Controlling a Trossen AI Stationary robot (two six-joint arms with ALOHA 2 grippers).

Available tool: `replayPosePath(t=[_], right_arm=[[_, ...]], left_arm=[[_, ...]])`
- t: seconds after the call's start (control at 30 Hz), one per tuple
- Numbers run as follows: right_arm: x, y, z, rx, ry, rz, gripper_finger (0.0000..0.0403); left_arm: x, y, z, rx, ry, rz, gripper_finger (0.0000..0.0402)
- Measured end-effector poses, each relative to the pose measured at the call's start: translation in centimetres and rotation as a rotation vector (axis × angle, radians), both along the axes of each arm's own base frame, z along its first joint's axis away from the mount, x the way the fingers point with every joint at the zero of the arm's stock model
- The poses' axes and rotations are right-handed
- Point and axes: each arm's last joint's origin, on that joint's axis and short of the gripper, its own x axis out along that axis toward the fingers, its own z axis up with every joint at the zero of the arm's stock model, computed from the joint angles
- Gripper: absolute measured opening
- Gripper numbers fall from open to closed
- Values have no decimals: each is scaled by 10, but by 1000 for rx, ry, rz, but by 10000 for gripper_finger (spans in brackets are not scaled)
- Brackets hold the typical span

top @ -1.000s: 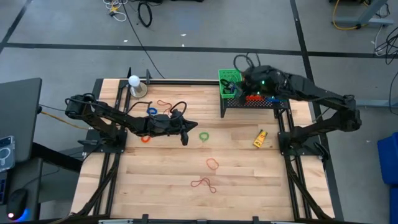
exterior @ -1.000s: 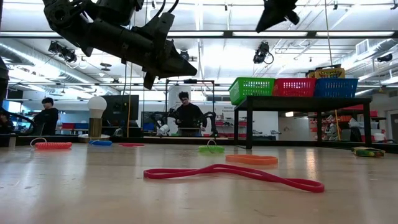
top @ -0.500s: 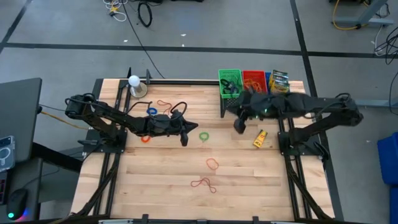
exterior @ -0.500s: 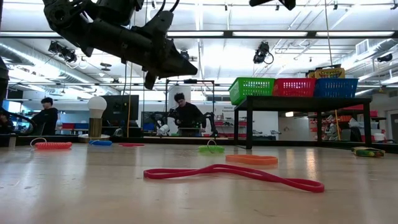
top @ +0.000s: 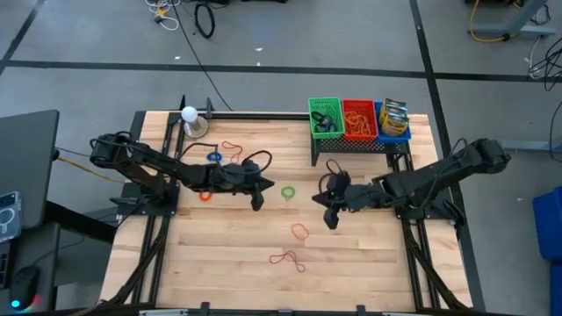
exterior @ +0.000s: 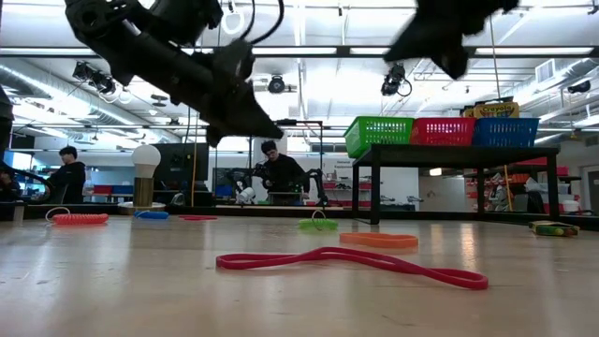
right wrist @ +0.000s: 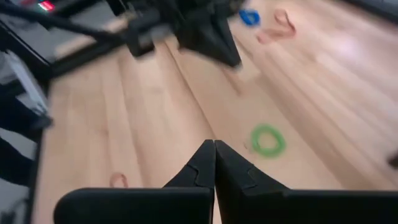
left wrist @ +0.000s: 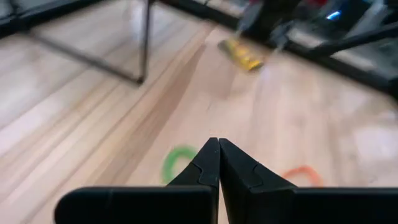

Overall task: Pick & Place Office Desk Supplies
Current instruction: Put the orange spring keychain into the green bin

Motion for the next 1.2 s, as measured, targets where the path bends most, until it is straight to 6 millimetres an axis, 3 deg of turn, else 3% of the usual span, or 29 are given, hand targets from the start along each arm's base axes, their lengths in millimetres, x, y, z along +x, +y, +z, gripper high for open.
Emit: replayPosePath(t=[0.27, 0.5, 0.63, 0.83, 1.03, 1.2], right_arm=[[-14, -3, -42, -34, 102, -68, 4], [-20, -7, -62, -61, 88, -109, 4], [-21, -7, -67, -59, 69, -98, 4], [-21, -7, -69, -116, 86, -58, 5], [-21, -7, -69, -143, 93, -39, 5], [-21, -7, -69, -155, 95, -30, 5]], left_arm=[[-1, 5, 14, -41, 192, 229, 6], [-5, 16, 32, -116, 344, 440, 26], [-16, 27, 28, -257, 467, 483, 30], [-39, 36, 31, -302, 517, 450, 6], [-69, 30, 30, -353, 672, 430, 8], [-84, 23, 28, -422, 792, 477, 32]])
